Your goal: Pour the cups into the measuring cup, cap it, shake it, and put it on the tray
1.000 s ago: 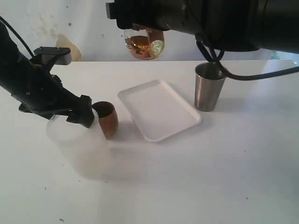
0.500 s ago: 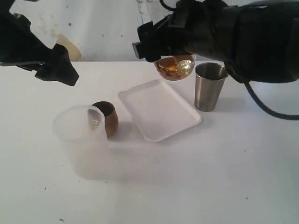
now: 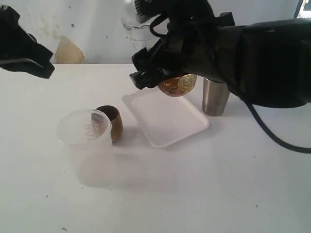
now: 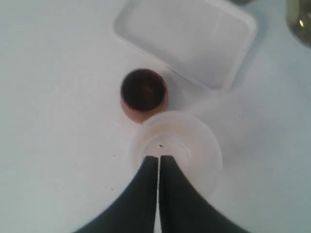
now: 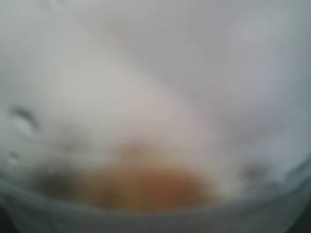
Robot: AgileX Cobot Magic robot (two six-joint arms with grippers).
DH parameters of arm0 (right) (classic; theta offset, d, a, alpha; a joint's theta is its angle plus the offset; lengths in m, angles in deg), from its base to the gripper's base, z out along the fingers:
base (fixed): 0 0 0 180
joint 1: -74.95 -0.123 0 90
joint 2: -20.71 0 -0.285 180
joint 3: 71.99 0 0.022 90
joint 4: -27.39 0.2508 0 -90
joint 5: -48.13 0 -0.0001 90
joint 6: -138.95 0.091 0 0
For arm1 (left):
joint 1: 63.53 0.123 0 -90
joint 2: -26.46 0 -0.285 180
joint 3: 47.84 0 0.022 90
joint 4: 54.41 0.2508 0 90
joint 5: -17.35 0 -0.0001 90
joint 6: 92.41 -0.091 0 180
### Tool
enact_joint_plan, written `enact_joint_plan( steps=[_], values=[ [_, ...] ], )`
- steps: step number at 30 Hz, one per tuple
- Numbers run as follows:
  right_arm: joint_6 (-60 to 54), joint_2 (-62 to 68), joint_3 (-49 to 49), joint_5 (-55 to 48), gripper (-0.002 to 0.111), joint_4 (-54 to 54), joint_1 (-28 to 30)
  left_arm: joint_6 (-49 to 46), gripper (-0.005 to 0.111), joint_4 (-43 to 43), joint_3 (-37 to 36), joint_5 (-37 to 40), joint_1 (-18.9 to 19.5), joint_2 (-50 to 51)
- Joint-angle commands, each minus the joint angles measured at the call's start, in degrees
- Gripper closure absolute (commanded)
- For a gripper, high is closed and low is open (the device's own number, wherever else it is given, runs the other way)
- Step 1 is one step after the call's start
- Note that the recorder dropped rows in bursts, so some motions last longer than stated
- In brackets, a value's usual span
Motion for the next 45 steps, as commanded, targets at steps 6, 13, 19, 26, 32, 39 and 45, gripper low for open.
enact_joint_plan(
  steps=[6, 13, 19, 26, 32, 39, 45],
  values=[
    [-6.75, 6.79, 0.43, 4.47, 0.108, -1.49, -1.40, 9.21, 0.107, 6.77, 0.60, -13.42, 6.31, -17.09],
    [-7.05, 12.27, 1.87, 12.62, 0.108, -3.85, -1.40, 9.21, 0.107, 8.39, 0.60, -13.42, 6.31, -23.59],
    [-7.05, 14.44, 2.15, 13.73, 0.108, -11.07, -2.82, 9.21, 0.107, 8.39, 0.60, -13.42, 6.31, -25.11],
    [-7.05, 15.84, 2.15, 15.09, 0.108, -19.02, -4.65, 9.21, 0.107, 8.39, 0.46, -12.45, 6.31, -25.20],
    [-7.05, 18.00, 2.15, 17.93, 0.108, -21.47, -4.65, 9.21, 0.107, 7.35, -2.97, -16.87, 6.31, -28.26],
    [-7.05, 19.15, 2.15, 17.93, 0.108, -27.47, -4.65, 10.72, 0.107, 7.35, -13.32, -26.51, 6.31, -35.43],
    [-7.16, 19.15, 1.67, 16.41, 0.108, -33.63, -4.65, 14.34, 0.107, 7.35, -30.47, -46.25, 6.31, -49.08]
  ],
)
